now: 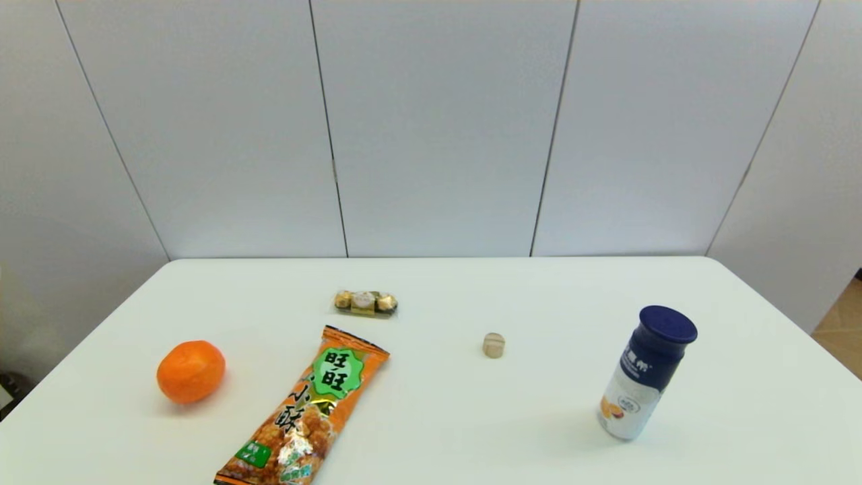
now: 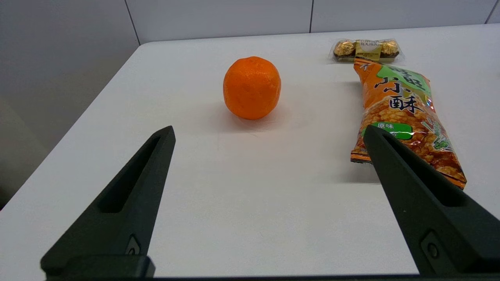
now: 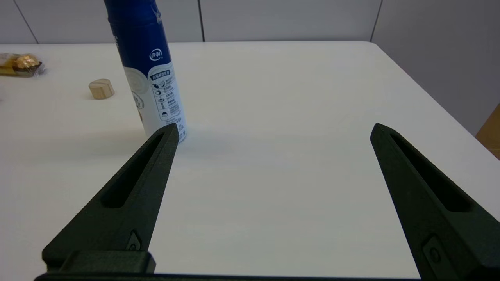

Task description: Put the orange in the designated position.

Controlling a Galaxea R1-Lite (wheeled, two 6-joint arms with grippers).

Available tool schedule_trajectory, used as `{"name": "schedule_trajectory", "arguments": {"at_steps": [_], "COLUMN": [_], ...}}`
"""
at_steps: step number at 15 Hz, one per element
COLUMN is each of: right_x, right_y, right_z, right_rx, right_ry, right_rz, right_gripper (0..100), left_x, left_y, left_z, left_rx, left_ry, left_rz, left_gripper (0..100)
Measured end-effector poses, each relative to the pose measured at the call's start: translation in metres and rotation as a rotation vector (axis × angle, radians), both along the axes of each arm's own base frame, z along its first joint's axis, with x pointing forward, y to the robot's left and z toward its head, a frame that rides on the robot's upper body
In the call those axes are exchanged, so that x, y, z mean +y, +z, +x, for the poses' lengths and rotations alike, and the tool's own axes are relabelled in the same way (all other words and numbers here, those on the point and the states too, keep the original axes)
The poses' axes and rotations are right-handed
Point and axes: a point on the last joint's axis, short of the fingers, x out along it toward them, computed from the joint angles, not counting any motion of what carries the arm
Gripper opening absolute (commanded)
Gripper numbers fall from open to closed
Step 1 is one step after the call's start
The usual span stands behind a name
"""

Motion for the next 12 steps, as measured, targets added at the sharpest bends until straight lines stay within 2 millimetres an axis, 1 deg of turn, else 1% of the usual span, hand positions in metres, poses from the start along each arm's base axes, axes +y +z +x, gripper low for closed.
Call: {"name": "schedule_trajectory", "arguments": {"at_steps": [12], "right_x": [0.0000], "right_y": [-0.0001], "right_z": [0.0000], "right_rx": [0.001], "right_ry": [-0.001], "right_rz": [0.005], "right_gripper": [100], "left_x": [0.0000], "left_y": [0.0000], "left_z": [0.0000], "left_rx": [0.000], "left_ry": [0.000], "left_rz": [0.000], "left_gripper": [100]}}
